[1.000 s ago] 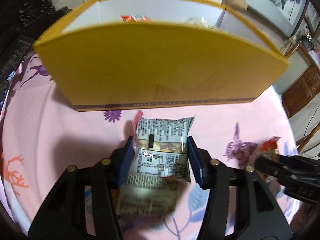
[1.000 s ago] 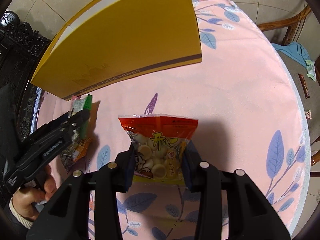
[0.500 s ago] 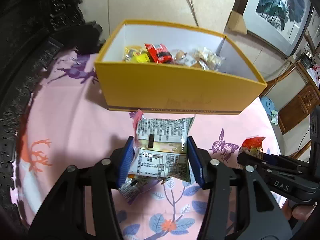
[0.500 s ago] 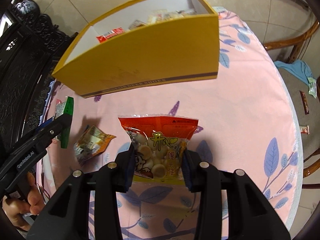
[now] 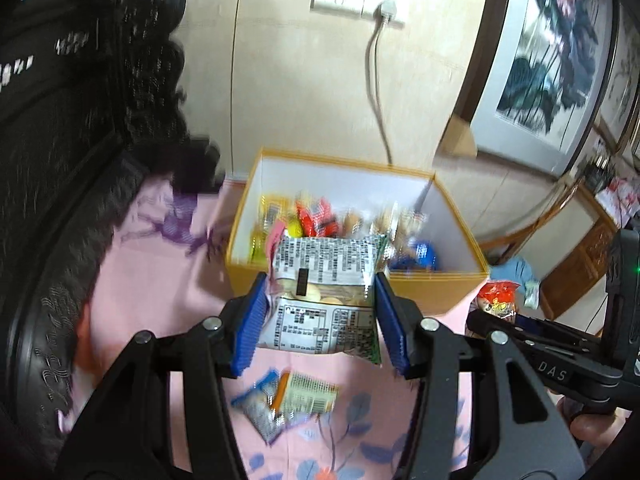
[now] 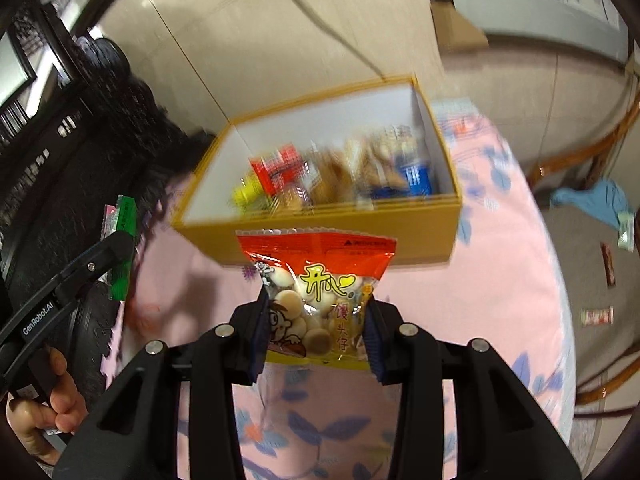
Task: Organize snacks
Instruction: 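Carry both bags over the yellow box and open both tools, then grasp the orange-topped snack pack with the right tool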
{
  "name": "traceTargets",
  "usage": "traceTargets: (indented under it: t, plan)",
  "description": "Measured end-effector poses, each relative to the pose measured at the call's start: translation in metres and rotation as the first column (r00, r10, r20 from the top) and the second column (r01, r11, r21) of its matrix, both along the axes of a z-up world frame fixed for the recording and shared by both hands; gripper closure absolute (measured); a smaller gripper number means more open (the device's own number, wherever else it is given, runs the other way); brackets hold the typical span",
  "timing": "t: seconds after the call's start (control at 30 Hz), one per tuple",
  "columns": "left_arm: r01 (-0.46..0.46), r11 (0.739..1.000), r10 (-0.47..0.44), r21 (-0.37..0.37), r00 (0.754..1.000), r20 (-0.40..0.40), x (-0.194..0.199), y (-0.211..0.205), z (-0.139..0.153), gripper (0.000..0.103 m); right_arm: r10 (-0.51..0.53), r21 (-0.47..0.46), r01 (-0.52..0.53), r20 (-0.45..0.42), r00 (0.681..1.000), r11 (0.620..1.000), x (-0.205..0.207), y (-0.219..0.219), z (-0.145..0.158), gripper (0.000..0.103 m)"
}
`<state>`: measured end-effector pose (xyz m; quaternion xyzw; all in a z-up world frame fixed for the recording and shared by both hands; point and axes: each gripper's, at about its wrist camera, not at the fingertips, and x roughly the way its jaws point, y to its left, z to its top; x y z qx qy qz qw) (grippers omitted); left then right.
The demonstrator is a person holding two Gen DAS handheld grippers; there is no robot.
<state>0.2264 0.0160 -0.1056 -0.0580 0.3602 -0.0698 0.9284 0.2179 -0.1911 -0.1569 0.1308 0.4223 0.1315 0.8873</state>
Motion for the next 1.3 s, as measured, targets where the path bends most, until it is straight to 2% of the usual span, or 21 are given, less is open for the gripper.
traceTargets:
  t: [0.2, 0.43, 0.5, 0.53, 0.57, 0.6, 0.67, 0.73, 0.83, 0.93, 1.0, 1.13, 1.3]
  plan:
    - [0.012, 1.000, -0.013, 0.009, 0.994, 0.105, 0.032, -0.006, 0.043, 0.050, 0.002, -0.009, -0.001, 0.119, 0.993, 1.000, 0.030, 0.001, 0.044, 0.063]
    - [0.026, 0.999, -0.032, 0.037, 0.984, 0.176, 0.076, -0.019, 0.067, 0.049, 0.005, -0.053, 0.005, 0.194, 0.981, 0.999, 0.074, 0.002, 0.068, 0.063]
    - [0.012, 0.999, -0.020, 0.046, 0.983, 0.184, 0.099, -0.022, 0.069, 0.038, 0.029, -0.058, -0.018, 0.195, 0.980, 0.998, 0.093, 0.005, 0.067, 0.061]
    - [0.000, 0.999, -0.009, 0.051, 0.985, 0.175, 0.108, -0.023, 0.068, 0.017, 0.038, -0.073, -0.025, 0.182, 0.983, 0.997, 0.102, 0.008, 0.067, 0.056]
    - [-0.033, 0.998, 0.022, 0.060, 0.986, 0.168, 0.114, -0.022, 0.067, 0.008, 0.021, -0.096, -0.006, 0.160, 0.987, 0.995, 0.111, 0.009, 0.066, 0.041]
    - [-0.085, 0.994, 0.073, 0.070, 0.984, 0.163, 0.119, -0.019, 0.069, 0.008, -0.005, -0.094, 0.020, 0.156, 0.988, 0.995, 0.114, 0.007, 0.068, 0.035]
    - [-0.097, 0.994, 0.089, 0.041, 0.981, 0.172, 0.114, -0.013, 0.074, 0.004, -0.020, -0.023, 0.025, 0.181, 0.983, 0.999, 0.106, -0.001, 0.074, 0.032]
    - [-0.108, 0.994, 0.106, -0.002, 0.974, 0.198, 0.097, 0.000, 0.073, 0.002, -0.003, -0.010, 0.005, 0.202, 0.979, 1.000, 0.092, -0.003, 0.075, 0.032]
    - [-0.130, 0.991, 0.134, -0.035, 0.981, 0.144, 0.073, 0.018, 0.053, 0.002, 0.030, -0.015, -0.027, 0.174, 0.984, 1.000, 0.059, -0.002, 0.053, 0.028]
    - [-0.166, 0.985, 0.168, -0.048, 0.984, 0.064, 0.046, 0.036, 0.022, 0.002, 0.044, -0.050, -0.039, 0.094, 0.995, 0.998, 0.030, 0.002, 0.019, 0.011]
    - [-0.206, 0.978, 0.207, -0.030, 0.978, 0.014, 0.025, 0.045, 0.001, 0.002, 0.057, -0.080, -0.054, 0.032, 0.998, 0.995, 0.010, 0.005, -0.006, 0.011]
    - [-0.213, 0.977, 0.214, 0.020, 0.975, -0.062, -0.017, 0.052, -0.036, 0.002, 0.095, -0.113, -0.110, -0.127, 0.987, 0.988, -0.022, 0.020, -0.056, 0.010]
    - [-0.222, 0.974, 0.226, 0.048, 0.961, -0.157, -0.060, 0.062, -0.069, 0.002, 0.223, -0.104, -0.245, -0.192, 0.956, 0.964, -0.046, 0.047, -0.082, 0.005]
